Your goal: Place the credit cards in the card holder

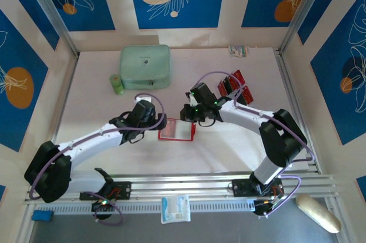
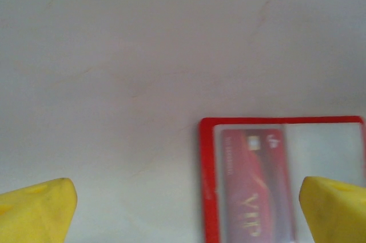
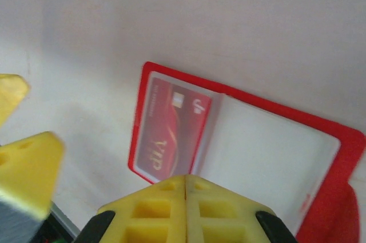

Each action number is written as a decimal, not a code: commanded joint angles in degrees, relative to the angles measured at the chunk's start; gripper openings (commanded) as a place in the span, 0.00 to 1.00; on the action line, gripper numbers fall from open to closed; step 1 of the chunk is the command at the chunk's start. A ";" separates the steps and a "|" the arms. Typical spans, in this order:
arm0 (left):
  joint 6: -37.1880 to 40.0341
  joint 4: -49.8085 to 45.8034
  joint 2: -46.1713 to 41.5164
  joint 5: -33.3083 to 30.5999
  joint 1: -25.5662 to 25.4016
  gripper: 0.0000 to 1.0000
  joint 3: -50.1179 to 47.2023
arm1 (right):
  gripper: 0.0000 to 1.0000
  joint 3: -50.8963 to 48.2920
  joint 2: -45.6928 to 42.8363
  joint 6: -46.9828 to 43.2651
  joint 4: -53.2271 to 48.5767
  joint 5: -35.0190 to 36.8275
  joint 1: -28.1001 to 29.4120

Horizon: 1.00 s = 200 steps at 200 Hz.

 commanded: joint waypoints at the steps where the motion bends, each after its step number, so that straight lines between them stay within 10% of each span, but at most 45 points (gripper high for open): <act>1: -0.16 -0.35 1.67 4.96 -0.37 1.00 2.94 | 0.07 -1.52 0.28 -0.50 -0.64 0.23 -0.01; 200: -2.83 3.74 15.06 6.13 -6.48 0.99 4.64 | 0.04 -7.74 6.07 -0.72 5.88 2.09 -2.81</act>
